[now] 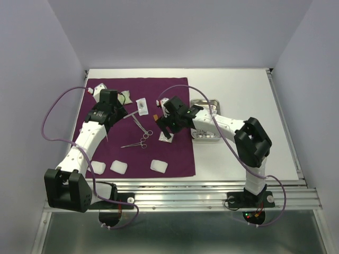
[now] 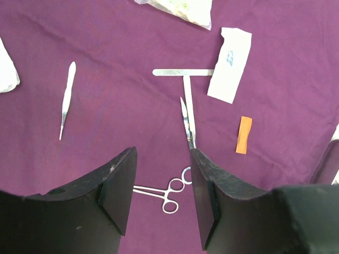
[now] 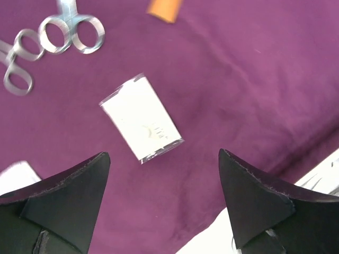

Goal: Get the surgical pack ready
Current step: Pick up the medical item from the surgical kit.

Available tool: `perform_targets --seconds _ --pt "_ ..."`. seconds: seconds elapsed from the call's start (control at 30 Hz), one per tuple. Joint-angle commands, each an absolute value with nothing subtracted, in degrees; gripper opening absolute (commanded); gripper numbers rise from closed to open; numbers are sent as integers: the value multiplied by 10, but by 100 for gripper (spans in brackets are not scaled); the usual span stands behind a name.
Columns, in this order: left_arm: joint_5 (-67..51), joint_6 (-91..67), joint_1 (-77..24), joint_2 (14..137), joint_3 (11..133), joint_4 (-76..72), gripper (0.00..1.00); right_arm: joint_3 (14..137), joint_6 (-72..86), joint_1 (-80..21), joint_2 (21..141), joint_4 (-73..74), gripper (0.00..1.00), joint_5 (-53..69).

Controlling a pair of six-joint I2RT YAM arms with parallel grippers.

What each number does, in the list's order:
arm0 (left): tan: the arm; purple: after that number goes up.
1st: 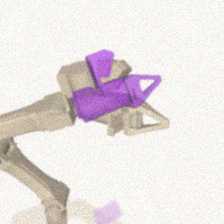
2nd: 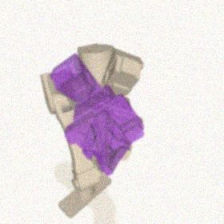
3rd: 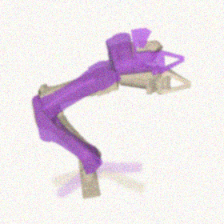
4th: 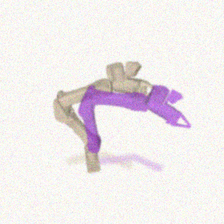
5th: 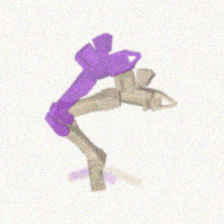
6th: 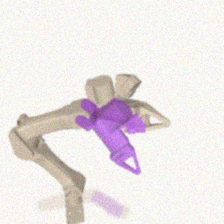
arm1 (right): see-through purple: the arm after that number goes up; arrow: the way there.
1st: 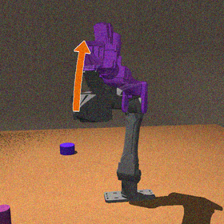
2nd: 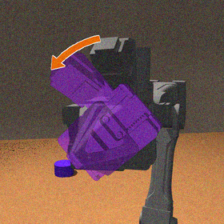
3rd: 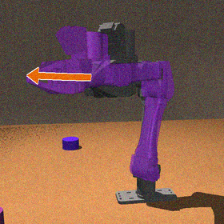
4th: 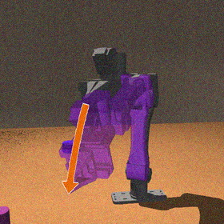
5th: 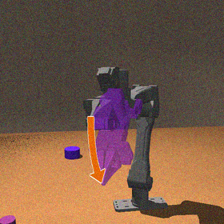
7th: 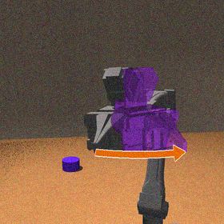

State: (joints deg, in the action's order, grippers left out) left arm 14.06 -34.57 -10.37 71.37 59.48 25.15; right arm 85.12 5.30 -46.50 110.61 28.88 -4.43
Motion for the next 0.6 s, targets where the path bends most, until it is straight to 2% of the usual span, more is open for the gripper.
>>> perform_targets --seconds 0.0,0.57 --pt "154 -339 -101 696 601 250 56 859 -91 -472 1104 260 88 37" --pt "162 -343 -101 705 602 253 56 930 -166 -483 1199 314 87 81"
